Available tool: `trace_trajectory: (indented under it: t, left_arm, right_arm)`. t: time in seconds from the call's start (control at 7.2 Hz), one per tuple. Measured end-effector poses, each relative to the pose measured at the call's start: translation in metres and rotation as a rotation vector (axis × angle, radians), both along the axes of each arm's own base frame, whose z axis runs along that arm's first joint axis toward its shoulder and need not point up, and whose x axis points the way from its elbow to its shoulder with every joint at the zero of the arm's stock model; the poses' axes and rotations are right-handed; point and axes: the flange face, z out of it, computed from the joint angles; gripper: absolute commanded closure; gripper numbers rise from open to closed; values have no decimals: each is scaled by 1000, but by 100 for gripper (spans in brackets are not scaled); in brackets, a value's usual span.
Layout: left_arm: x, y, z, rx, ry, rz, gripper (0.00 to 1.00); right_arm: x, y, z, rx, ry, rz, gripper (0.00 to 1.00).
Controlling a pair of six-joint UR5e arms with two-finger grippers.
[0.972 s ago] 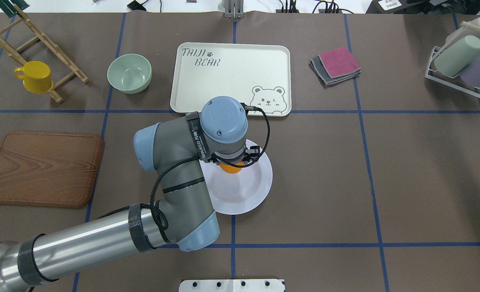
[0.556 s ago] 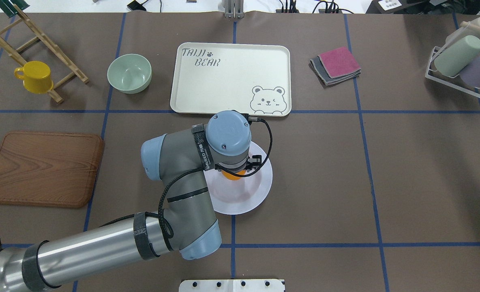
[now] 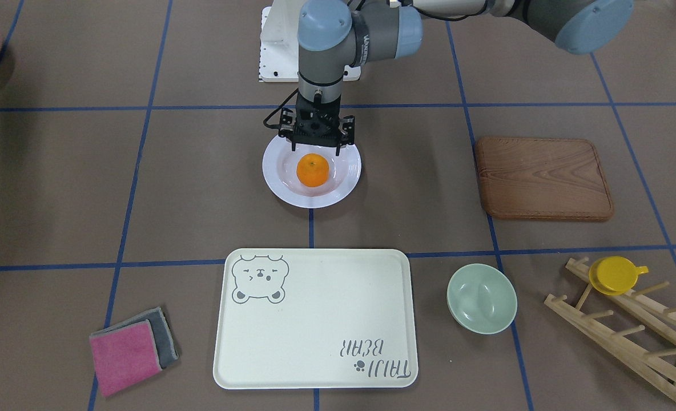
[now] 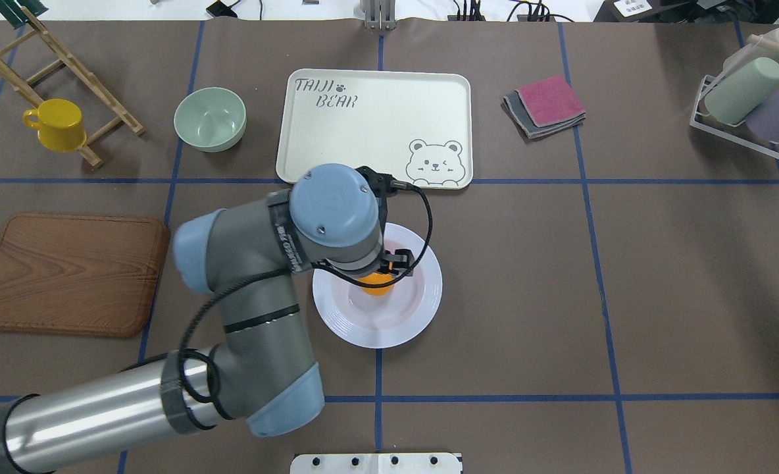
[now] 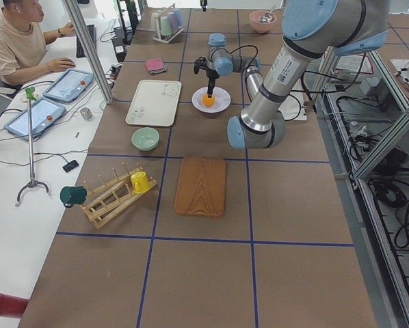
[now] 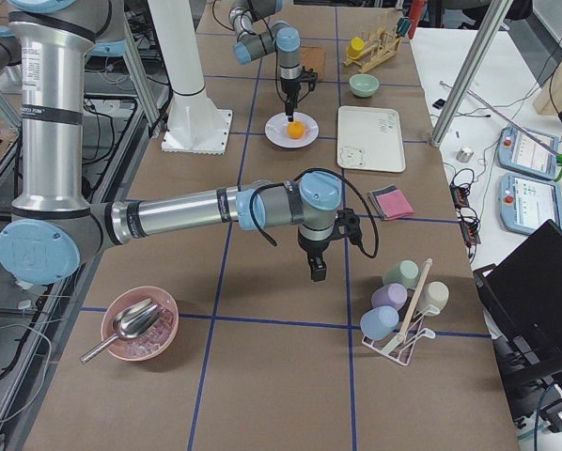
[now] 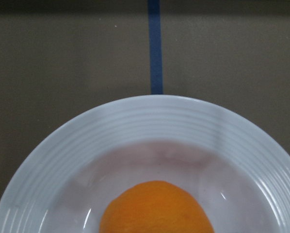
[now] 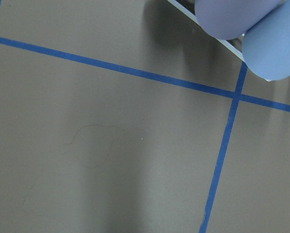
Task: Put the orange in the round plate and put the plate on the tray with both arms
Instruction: 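Open the left gripper to release the orange and withdraw the left arm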
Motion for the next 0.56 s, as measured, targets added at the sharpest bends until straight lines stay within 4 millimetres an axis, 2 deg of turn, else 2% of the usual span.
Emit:
trace_trajectory:
  t: [0.14,0.28,0.56]
  left_arm:
    - [-52,-9,10,40,-27,42,0]
    - [-108,-22,34,95,-63,86,0]
    - [-219,-61,104,177,-142,156,0]
  right_arm:
    - [-5,-1,-7,30,-38,-11,0]
    - [-12,0,-15,55,-97,-33,0]
    - [-24,-2,-32,77,-165,-46,0]
